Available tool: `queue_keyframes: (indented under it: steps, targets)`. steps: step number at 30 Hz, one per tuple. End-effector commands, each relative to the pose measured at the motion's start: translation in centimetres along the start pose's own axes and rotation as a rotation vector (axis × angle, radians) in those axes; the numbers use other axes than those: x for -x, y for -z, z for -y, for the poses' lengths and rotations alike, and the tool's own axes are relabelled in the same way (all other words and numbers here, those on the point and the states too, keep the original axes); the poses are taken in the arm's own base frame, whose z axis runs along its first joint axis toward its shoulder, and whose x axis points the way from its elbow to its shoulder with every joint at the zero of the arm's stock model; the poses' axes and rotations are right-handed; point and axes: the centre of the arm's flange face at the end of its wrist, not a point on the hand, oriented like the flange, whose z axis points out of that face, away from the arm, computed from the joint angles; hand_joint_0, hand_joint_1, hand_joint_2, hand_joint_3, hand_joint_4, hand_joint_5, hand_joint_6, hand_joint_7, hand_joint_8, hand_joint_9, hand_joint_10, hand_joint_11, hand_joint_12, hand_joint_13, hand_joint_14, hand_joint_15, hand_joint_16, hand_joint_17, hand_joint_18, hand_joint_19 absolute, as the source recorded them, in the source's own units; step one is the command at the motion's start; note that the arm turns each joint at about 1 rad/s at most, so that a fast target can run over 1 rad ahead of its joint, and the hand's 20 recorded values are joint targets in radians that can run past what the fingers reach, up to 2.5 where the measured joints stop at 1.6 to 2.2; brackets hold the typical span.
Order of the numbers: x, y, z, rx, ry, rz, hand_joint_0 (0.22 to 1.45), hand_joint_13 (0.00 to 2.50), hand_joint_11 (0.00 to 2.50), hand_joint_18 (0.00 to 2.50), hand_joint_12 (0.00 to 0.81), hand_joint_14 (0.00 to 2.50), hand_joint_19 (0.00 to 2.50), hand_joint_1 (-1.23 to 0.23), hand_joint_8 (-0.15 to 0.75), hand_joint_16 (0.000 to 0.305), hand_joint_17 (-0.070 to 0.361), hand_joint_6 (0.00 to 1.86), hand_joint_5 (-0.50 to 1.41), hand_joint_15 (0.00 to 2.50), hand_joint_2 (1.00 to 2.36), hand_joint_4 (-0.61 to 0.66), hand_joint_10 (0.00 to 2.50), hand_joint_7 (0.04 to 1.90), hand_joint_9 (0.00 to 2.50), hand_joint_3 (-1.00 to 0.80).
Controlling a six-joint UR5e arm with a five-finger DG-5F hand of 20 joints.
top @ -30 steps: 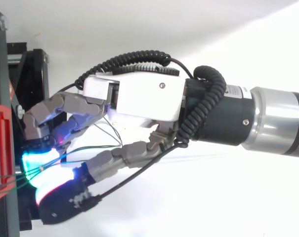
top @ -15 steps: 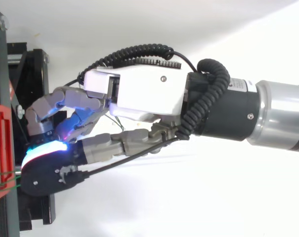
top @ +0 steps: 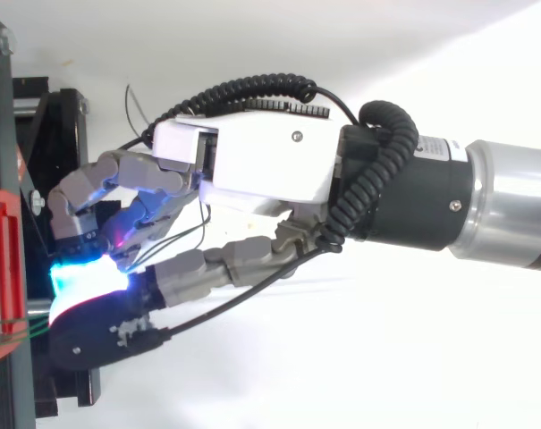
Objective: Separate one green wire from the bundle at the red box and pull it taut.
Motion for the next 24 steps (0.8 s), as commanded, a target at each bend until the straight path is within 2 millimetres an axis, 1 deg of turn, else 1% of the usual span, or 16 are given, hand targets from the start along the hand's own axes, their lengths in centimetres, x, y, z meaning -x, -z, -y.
queue_keyframes:
  steps: [1, 8, 13, 16, 19, 23, 24]
  targets:
    - [-0.09, 0.03, 0.02, -0.001, 0.001, -0.001, 0.65, 0.8, 0.66, 0.81, 0.38, 0.01, 0.39, -0.8, 0.341, 0.06, 0.134, 0.89, -0.2, 0.34, 1.01, 0.25, 0.02, 1.2, 0.81, -0.43]
    - [-0.2, 0.05, 0.14, -0.006, 0.001, 0.001, 0.64, 0.8, 0.65, 0.82, 0.379, 0.01, 0.39, -0.8, 0.34, 0.059, 0.134, 0.89, -0.2, 0.33, 1.0, 0.25, 0.02, 1.21, 0.82, -0.48]
    - [-0.39, 0.11, 0.05, -0.006, 0.001, 0.001, 0.63, 0.8, 0.65, 0.82, 0.378, 0.01, 0.39, -0.76, 0.341, 0.059, 0.133, 0.89, -0.19, 0.34, 1.0, 0.25, 0.02, 1.22, 0.82, -0.5]
    - [-0.37, 0.11, 0.06, -0.006, 0.0, 0.002, 0.61, 0.82, 0.67, 0.82, 0.382, 0.01, 0.4, -0.68, 0.345, 0.059, 0.133, 0.89, -0.19, 0.35, 1.0, 0.26, 0.02, 1.2, 0.84, -0.5]
    - [-0.48, 0.16, 0.12, -0.009, 0.001, 0.002, 0.55, 0.85, 0.71, 0.85, 0.394, 0.02, 0.42, -0.58, 0.355, 0.061, 0.138, 0.86, -0.2, 0.38, 1.0, 0.26, 0.02, 1.18, 0.88, -0.5]
    - [-0.52, 0.1, 0.2, -0.008, 0.0, 0.002, 0.51, 0.99, 0.71, 0.9, 0.397, 0.02, 0.42, -0.49, 0.366, 0.066, 0.148, 0.84, -0.21, 0.51, 1.0, 0.27, 0.02, 1.15, 0.89, -0.5]
    - [-0.71, 0.22, 0.66, -0.014, 0.001, -0.001, 0.51, 1.05, 0.72, 0.9, 0.402, 0.02, 0.42, -0.47, 0.369, 0.067, 0.15, 0.84, -0.21, 0.55, 1.0, 0.27, 0.02, 1.14, 0.9, -0.5]
